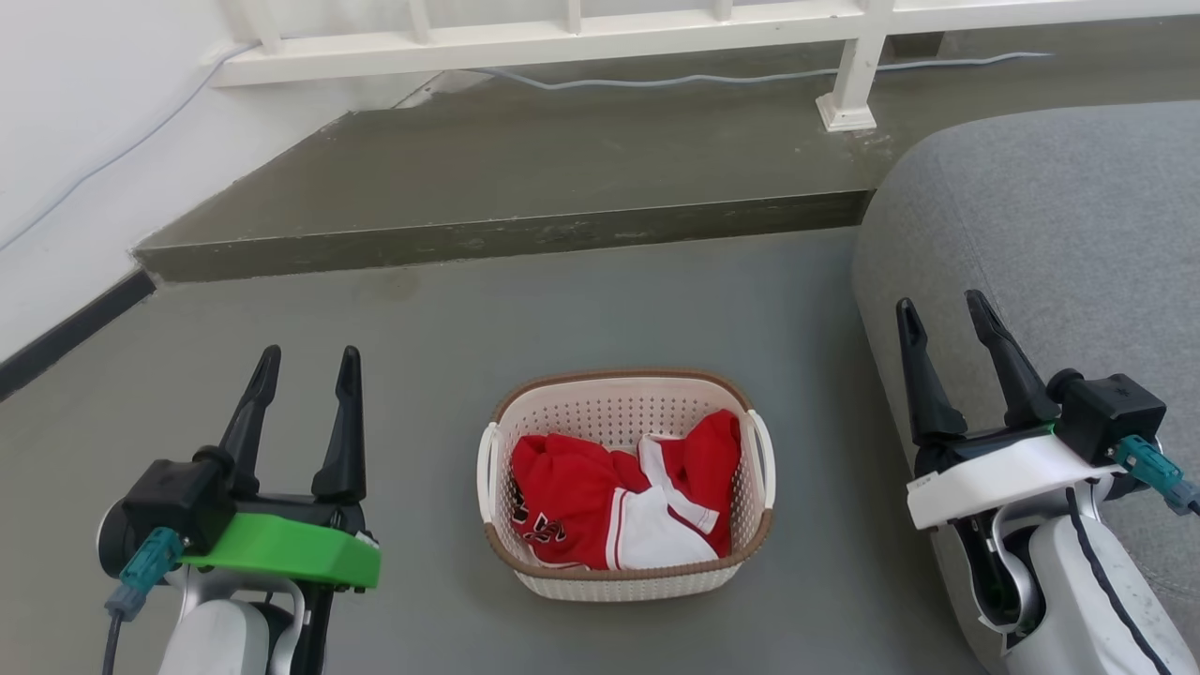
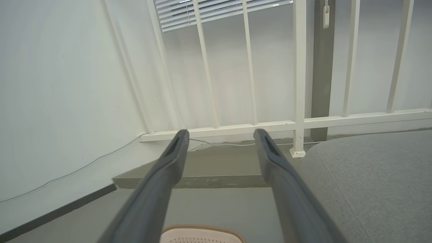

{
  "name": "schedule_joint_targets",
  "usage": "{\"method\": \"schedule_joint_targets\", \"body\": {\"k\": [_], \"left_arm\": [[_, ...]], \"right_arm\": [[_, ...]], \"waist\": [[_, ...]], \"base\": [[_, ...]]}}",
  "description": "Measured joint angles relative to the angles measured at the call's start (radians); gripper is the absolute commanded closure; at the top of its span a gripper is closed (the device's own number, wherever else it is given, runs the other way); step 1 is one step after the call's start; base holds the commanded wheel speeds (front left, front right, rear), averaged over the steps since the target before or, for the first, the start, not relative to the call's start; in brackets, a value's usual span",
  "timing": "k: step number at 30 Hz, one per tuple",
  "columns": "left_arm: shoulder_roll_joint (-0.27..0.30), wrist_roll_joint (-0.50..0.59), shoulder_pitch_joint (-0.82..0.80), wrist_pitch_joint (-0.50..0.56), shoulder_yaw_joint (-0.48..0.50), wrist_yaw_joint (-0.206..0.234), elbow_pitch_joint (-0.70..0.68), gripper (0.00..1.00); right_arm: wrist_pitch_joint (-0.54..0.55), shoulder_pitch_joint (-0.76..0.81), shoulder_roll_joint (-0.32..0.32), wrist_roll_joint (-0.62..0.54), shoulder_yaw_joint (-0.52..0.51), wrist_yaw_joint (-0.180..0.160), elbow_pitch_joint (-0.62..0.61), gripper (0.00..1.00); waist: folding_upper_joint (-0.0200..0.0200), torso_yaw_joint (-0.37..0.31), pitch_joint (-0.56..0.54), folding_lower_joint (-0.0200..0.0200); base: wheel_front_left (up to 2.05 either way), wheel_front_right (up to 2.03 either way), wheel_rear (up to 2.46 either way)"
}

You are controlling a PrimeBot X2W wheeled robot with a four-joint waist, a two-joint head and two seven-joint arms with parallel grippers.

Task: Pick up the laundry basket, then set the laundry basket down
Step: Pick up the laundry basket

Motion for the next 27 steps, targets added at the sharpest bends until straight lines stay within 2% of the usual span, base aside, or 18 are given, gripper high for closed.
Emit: {"method": "schedule_joint_targets", "body": {"k": [9, 27], "left_arm": [[-0.001, 0.000, 0.000, -0.003, 0.000, 0.000, -0.019, 0.00], [0.025, -0.001, -0.109, -0.003, -0.030, 0.000, 0.004, 0.00]], "right_arm": [[0.000, -0.002, 0.004, -0.001, -0.007, 0.006, 0.002, 0.00], [-0.002, -0.093, 0.018, 0.000, -0.053, 0.005, 0.021, 0.00]], "waist": [[0.0000, -0.012, 0.037, 0.0000], [0.0000, -0.034, 0.227, 0.0000]], "base": [[0.00, 0.00, 0.00], [0.00, 0.00, 0.00]]}}
